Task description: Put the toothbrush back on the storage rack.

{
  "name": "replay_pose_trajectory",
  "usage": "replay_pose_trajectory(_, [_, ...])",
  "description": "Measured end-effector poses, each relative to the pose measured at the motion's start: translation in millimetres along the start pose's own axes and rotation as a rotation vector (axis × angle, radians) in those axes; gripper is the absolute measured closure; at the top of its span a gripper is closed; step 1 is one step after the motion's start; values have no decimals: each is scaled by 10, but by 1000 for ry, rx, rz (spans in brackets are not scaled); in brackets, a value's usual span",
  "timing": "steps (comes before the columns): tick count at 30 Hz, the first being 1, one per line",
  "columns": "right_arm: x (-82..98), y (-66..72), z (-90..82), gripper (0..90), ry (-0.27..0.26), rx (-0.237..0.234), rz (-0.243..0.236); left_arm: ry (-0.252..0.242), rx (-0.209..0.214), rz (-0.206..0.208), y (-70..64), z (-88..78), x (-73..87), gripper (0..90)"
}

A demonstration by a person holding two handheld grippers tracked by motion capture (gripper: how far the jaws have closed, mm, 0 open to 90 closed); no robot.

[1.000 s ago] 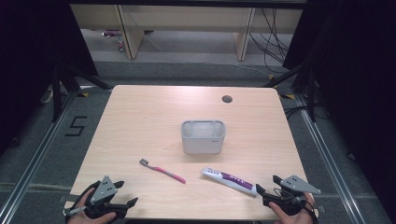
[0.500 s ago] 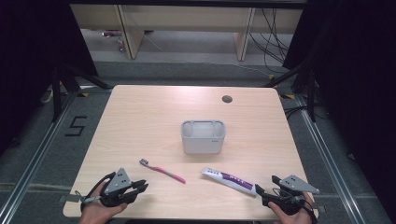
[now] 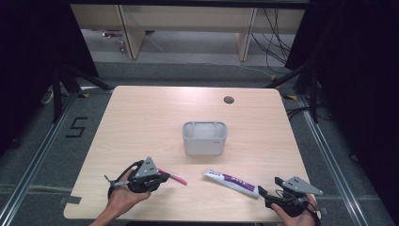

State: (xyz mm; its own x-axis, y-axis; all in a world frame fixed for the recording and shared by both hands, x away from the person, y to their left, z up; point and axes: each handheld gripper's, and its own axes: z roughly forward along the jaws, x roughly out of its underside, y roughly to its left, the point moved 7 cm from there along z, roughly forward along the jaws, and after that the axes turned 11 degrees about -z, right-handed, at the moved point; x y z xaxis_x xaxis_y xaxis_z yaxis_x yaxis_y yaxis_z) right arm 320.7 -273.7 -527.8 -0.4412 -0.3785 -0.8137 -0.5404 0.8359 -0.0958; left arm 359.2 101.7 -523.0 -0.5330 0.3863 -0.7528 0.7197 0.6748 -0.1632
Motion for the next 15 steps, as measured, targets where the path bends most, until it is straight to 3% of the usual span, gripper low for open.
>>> replay_pose_trajectory(1, [3, 2, 0, 262, 1, -1, 1, 15, 0, 12, 4, 29, -11, 896])
replay_pose_trajectory(8, [13, 16, 6, 261, 10, -9, 0, 29, 15, -5, -17, 192, -81, 896])
replay_pose_trajectory(10, [13, 60, 7, 262, 17, -20, 46, 30, 16, -6, -19, 230, -100, 896])
replay_pose_trajectory(15, [13, 60, 1, 262, 23, -24, 45, 38, 13, -2, -27, 306, -148, 896])
